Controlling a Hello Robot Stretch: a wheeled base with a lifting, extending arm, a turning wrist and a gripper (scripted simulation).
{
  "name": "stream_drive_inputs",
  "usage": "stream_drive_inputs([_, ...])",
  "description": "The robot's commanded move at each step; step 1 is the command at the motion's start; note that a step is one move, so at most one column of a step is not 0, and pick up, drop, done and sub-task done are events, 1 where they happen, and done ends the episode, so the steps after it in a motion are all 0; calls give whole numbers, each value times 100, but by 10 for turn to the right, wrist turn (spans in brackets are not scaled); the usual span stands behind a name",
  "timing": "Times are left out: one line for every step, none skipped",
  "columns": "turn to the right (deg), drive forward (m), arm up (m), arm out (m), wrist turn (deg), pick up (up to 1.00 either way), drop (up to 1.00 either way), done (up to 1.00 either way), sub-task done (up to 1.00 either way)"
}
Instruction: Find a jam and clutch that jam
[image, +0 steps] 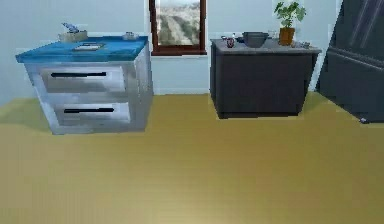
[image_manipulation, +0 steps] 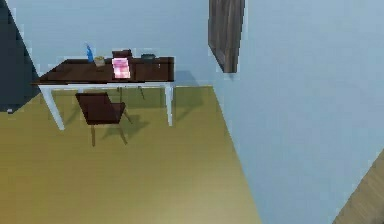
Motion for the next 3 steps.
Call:
stream_drive_inputs([0,100,0,0,0,0,0,0,0])
stream_drive_inputs([0,100,0,0,0,0,0,0,0])
stream_drive_inputs([-450,0,0,0,0,0,0,0,0])
